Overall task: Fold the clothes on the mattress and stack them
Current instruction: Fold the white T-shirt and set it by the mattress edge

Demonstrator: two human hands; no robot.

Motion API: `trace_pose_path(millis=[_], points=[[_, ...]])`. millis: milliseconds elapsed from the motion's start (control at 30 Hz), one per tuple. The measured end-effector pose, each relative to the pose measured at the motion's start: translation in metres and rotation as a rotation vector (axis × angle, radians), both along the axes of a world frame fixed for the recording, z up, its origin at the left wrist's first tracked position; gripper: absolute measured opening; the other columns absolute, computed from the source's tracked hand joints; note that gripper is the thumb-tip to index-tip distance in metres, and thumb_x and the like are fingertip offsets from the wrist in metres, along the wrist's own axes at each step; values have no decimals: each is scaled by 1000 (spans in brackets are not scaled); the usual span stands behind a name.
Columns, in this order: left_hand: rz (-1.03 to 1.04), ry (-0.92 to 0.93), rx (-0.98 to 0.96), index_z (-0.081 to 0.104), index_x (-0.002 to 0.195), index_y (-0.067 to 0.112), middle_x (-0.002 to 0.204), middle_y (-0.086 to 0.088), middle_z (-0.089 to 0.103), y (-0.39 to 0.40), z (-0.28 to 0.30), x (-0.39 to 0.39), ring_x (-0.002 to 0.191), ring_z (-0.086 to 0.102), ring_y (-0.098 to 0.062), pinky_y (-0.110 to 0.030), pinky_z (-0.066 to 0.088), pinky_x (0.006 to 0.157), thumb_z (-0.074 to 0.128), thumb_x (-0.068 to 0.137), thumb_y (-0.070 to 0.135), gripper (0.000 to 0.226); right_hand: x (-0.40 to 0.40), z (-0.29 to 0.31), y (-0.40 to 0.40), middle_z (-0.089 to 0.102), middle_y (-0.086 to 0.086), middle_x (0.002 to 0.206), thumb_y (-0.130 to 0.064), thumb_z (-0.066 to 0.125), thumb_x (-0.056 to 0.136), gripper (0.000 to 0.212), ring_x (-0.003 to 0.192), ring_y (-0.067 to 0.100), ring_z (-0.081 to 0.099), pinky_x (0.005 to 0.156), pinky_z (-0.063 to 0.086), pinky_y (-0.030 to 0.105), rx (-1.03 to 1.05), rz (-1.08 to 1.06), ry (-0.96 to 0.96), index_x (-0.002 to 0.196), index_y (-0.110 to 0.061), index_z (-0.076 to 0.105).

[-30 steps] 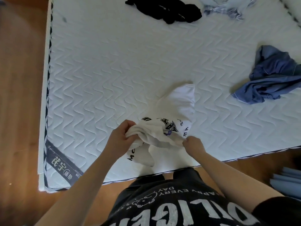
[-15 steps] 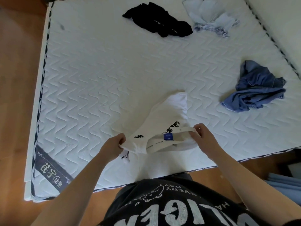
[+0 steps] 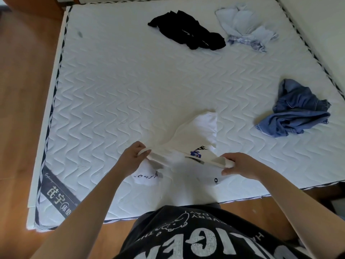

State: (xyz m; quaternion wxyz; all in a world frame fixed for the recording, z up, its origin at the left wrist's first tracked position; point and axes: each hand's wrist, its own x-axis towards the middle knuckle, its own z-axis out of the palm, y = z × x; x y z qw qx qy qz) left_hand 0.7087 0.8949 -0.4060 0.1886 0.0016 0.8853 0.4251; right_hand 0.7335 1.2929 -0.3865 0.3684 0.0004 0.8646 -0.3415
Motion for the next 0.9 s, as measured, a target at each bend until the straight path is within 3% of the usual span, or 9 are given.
trace_pose_path(millis=[100, 167, 267, 333, 433, 567, 700, 900], points=[[-39, 5, 26, 64, 85, 29, 90, 16, 61, -2, 7, -4, 78, 56, 9, -7, 36, 67, 55, 99, 21, 19, -2, -7, -6, 63, -10, 73, -30, 80, 79, 13, 71, 7, 56, 59, 37, 12, 75, -8, 82, 87, -28, 69], [-65, -12, 18, 66, 102, 35, 97, 25, 62, -4, 10, -8, 89, 56, 15, -4, 38, 73, 53, 98, 16, 23, -6, -10, -10, 57, -6, 70, -29, 80, 80, 22, 66, 11, 51, 56, 36, 14, 76, -139, 173, 72, -21, 61], [-117, -54, -31, 65, 102, 40, 93, 24, 64, -5, 15, -14, 87, 58, 7, -6, 41, 73, 57, 97, 21, 21, -17, -8, -13, 58, 3, 79, -33, 74, 84, 31, 70, 17, 52, 63, 37, 24, 88, -240, 277, 78, -6, 60], [-178, -55, -57, 61, 84, 46, 73, 22, 60, -4, 17, -16, 69, 54, 5, -8, 38, 60, 61, 95, 31, 19, -24, -4, -12, 60, -2, 75, -36, 69, 88, 29, 68, 15, 54, 63, 39, 25, 60, -245, 300, 79, -10, 62], [-123, -18, -57, 54, 67, 39, 57, 15, 49, -2, 18, -20, 53, 43, -1, -14, 32, 49, 58, 95, 39, 29, -34, 0, -8, 42, -11, 52, -37, 66, 90, 39, 50, 6, 38, 51, 32, 19, 37, -227, 329, 63, -21, 42], [-32, 30, -51, 56, 76, 36, 67, 13, 57, -1, 20, -26, 60, 49, -1, -13, 35, 52, 53, 98, 38, 22, -42, -4, -3, 49, -8, 59, -35, 70, 87, 29, 53, 6, 41, 52, 31, 19, 45, -172, 279, 73, -15, 55], [-55, 36, -8, 57, 75, 37, 72, 18, 58, -1, 22, -34, 67, 50, 2, -9, 35, 57, 64, 92, 25, 22, -39, -12, 2, 62, -13, 69, -35, 73, 85, 13, 65, 4, 54, 61, 36, 18, -24, -126, 163, 81, -27, 63], [-80, 34, -104, 60, 73, 38, 63, 9, 51, -3, 22, -47, 58, 44, -3, -12, 34, 53, 75, 82, 16, 28, -35, -28, 5, 63, -12, 77, -30, 80, 75, 18, 73, 3, 56, 62, 35, 19, 91, 71, 3, 81, -33, 63]])
